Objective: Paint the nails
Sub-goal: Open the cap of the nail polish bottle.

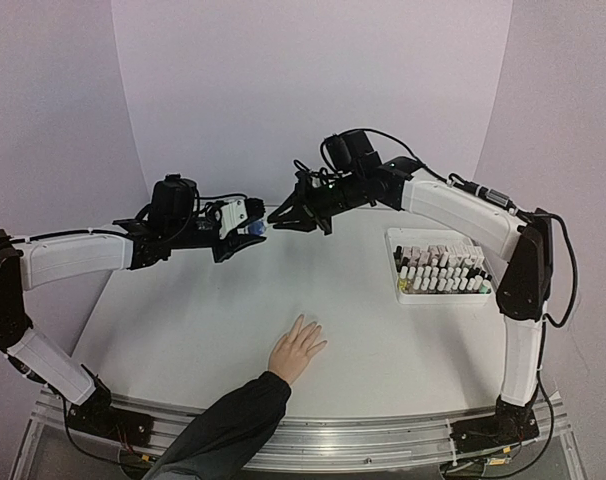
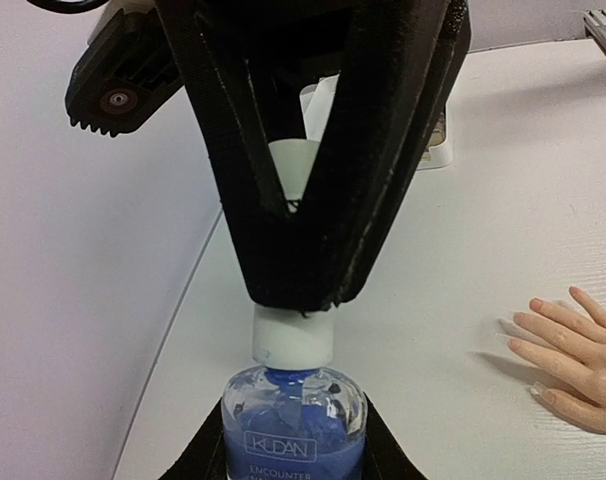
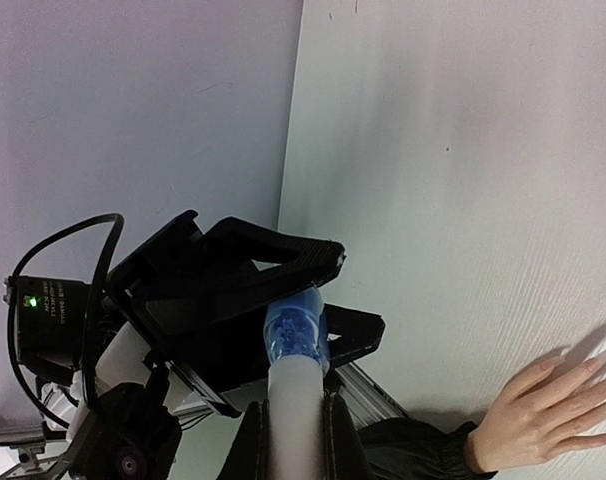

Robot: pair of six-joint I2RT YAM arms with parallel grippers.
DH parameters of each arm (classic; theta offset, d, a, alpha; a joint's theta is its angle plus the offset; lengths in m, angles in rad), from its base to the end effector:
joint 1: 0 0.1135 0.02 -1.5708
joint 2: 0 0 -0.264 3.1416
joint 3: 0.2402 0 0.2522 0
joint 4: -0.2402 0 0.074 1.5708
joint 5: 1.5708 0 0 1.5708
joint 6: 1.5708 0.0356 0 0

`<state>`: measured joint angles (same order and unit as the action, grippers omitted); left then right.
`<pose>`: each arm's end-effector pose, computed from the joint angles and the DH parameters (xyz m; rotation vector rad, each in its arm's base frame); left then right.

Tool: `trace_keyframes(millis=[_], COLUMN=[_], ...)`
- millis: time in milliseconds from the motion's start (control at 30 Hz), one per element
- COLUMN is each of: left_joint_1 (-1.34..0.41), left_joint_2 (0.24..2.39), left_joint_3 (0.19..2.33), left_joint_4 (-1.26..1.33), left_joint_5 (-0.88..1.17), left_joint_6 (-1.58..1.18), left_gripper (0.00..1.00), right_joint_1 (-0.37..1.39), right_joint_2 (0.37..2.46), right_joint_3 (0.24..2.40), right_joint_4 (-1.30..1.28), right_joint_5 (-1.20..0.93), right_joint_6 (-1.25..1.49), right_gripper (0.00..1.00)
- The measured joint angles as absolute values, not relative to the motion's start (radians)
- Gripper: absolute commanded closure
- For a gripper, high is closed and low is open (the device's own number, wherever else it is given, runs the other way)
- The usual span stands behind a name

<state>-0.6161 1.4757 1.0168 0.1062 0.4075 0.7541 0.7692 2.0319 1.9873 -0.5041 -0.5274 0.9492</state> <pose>0.2703 -0.2087 0.2847 1.4032 1.2878 -0.2979 0.3283 0.3427 0.3443 -0.1485 2.4614 1.4652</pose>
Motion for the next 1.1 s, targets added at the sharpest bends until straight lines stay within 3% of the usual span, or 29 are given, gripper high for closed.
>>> trace_keyframes(millis=[233,467,733,1000,1067,1100], left_joint_1=[-0.605,-0.595,-0.598,-0.607,-0.609,-0.609], left_joint_2=[1.476,1.476,1.483,1.490,1.493,1.493], left_joint_3=[1.069,1.136,1.162,1.177,1.177,1.177], left_joint_4=[-0.021,-0.193,-0.260,-0.272,-0.282,-0.288], left_joint_5=[0.542,0.701,0.808,0.846,0.847,0.847], left_joint_6=[0.693,0.625,0.584,0.575,0.576,0.575], left_gripper=[1.00,1.00,1.00,1.00,1.00,1.00], right_joint_1=[0.763,0.753,0.780,0.800,0.805,0.808], right_joint_2=[2.033,2.010,1.994,1.995,1.995,1.995], right_joint_3=[2.002,1.967,2.016,2.083,2.083,2.083], right_joint_4=[-0.560,-0.586,-0.710,-0.821,-0.828,-0.830], right_joint_5=[-0.614,-0.729,-0.690,-0.623,-0.607,-0.598], right_joint_6=[0.745,0.351,-0.077,-0.316,-0.349,-0.359], right_gripper=[1.00,1.00,1.00,1.00,0.93,0.81])
